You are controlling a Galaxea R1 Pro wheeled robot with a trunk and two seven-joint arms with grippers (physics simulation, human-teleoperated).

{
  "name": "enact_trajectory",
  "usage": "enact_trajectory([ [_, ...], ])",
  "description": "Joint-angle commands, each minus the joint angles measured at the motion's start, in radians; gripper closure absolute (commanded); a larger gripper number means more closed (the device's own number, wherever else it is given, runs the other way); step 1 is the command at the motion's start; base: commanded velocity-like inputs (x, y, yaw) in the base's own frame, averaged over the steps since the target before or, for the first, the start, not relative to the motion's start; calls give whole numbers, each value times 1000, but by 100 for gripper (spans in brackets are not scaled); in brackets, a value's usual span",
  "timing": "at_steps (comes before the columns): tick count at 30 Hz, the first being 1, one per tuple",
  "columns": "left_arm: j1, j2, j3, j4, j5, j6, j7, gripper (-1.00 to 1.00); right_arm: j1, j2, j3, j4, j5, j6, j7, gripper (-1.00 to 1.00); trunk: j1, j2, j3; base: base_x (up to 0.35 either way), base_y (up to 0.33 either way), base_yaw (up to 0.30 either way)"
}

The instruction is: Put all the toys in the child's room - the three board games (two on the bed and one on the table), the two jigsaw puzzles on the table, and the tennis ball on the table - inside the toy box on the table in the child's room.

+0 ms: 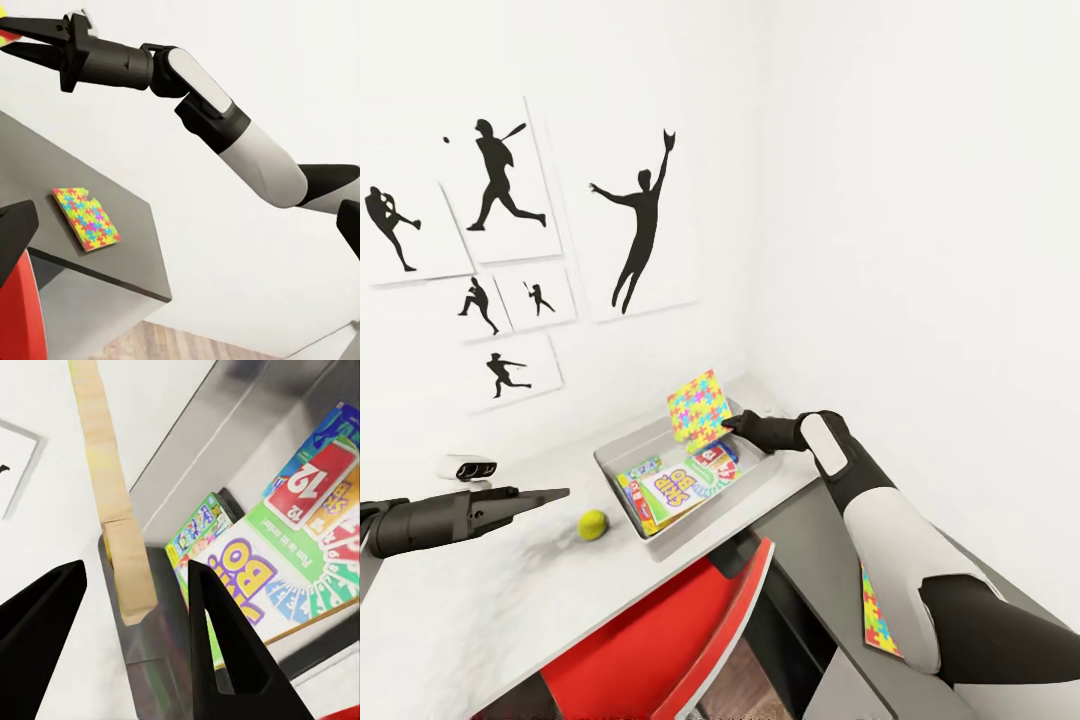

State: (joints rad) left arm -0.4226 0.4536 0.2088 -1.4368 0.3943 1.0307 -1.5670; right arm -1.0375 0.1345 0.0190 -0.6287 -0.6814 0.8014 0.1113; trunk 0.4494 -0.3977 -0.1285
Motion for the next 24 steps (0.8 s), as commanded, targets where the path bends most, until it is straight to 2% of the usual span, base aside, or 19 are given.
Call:
enact_trajectory([
  [1,-1,0,0,0,0,11,-4,-100,-1,2,0,0,7,4,3,100,1,-2,-4,0,0,0],
  [9,-1,0,1,0,0,10,-4,-100,-1,19,2,25,6,10,-36,100,1,-2,-17,0,0,0],
  [24,-1,0,0,1,0,10,-4,-100,-1,24,14,35,13,12,-38,100,1,-2,-41,0,0,0],
])
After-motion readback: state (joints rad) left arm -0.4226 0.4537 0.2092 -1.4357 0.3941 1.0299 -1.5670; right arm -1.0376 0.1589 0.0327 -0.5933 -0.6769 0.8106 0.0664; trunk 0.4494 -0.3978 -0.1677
